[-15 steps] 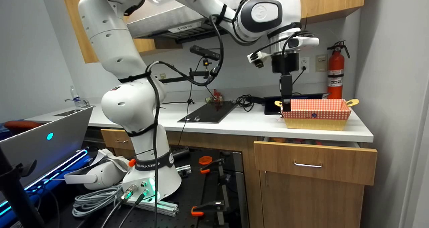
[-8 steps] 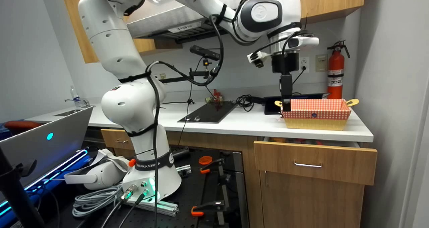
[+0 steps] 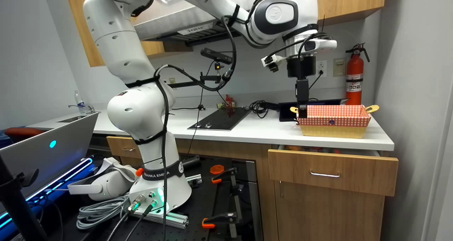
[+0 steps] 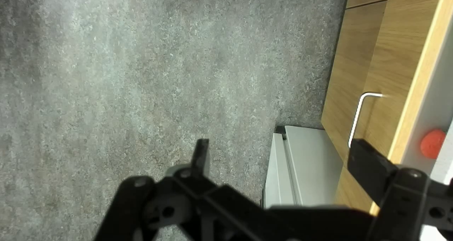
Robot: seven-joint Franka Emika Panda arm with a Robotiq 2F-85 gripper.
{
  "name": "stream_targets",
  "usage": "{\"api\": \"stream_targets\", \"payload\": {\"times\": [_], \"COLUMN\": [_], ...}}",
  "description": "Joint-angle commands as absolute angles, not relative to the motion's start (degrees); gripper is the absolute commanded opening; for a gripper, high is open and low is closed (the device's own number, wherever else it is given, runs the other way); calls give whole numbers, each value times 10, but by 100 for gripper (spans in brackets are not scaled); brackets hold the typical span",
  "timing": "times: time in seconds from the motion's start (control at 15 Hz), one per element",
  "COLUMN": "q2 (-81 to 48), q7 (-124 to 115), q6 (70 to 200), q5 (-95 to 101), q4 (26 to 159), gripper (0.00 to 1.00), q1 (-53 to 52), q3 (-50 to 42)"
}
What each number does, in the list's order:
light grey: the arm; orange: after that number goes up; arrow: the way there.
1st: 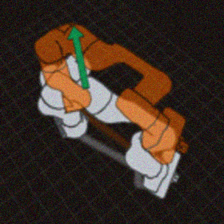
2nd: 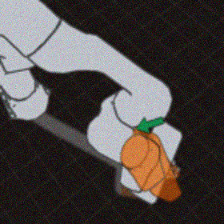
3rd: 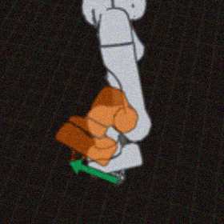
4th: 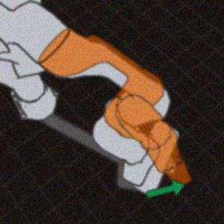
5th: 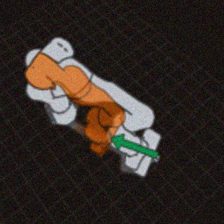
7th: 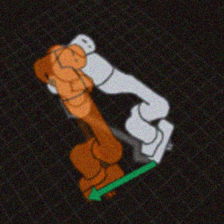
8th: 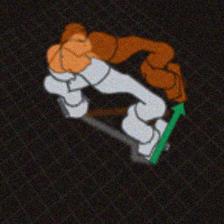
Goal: Open the drawer on the right
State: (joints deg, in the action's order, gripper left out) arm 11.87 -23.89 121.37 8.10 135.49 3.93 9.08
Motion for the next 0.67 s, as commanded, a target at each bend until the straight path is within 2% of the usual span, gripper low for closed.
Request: {"api": "stream_targets", "payload": {"times": [0.0,0.6], "q2": [113,22], "q7": [-243,-261], "q6": [1214,1269], "q5": [85,39], "q4": [1352,1334], "gripper": [100,100], "q1": [24,-6], "q3": [78,76]}}
